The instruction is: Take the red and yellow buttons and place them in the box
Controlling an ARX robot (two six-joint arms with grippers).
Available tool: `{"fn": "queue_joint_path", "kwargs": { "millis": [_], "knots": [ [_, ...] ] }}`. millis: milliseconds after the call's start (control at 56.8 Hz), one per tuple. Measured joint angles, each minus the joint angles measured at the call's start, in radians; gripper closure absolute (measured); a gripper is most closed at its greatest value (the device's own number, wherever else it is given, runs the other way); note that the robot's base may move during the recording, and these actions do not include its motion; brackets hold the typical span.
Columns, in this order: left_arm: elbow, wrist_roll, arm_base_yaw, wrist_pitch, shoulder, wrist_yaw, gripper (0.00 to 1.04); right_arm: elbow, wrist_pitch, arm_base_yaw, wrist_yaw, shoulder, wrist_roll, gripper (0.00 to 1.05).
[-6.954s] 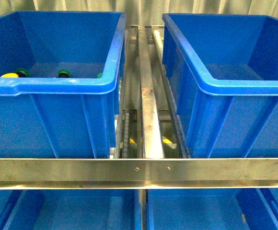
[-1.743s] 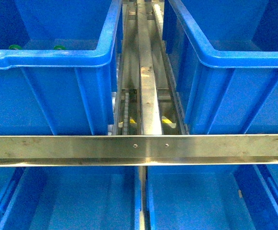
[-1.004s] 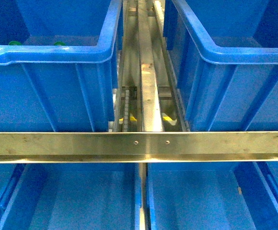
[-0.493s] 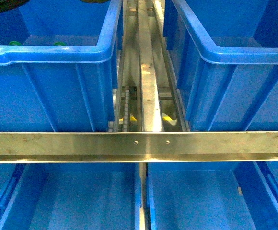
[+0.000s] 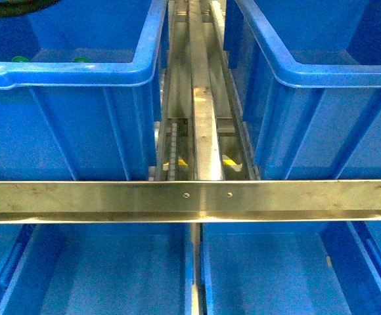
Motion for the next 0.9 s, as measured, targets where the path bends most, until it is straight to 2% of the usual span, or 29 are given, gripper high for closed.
{"fn": "queue_joint_path", "kwargs": {
  "millis": [211,317,475,546,687,739,898],
  "knots": [
    [0.006,-0.007,-0.012,0.008,0.017,-0.004,0.72,0.008,-0.005,0.003,0.015,0.000,-0.014,0.07],
    [0.009,-0.008,-0.014,0.009,0.020,-0.003,0.72,0.008,-0.022,0.003,0.023,-0.005,-0.031,0.23],
    [0.016,-0.016,-0.018,0.009,0.021,-0.003,0.72,0.002,-0.055,-0.009,0.044,-0.019,-0.047,0.56],
    [0.017,-0.019,-0.020,0.007,0.021,-0.004,0.72,-0.002,-0.060,-0.012,0.048,-0.027,-0.047,0.62],
    [0.018,-0.019,-0.026,-0.006,0.021,-0.019,0.72,-0.015,-0.064,-0.018,0.059,-0.043,-0.047,0.62],
    [0.018,-0.015,-0.026,-0.013,0.018,-0.023,0.64,-0.019,-0.064,-0.019,0.059,-0.048,-0.052,0.62],
    [0.016,0.032,-0.009,-0.066,-0.028,-0.100,0.24,-0.038,-0.062,-0.066,0.066,-0.074,-0.070,0.62]
  ]
}}
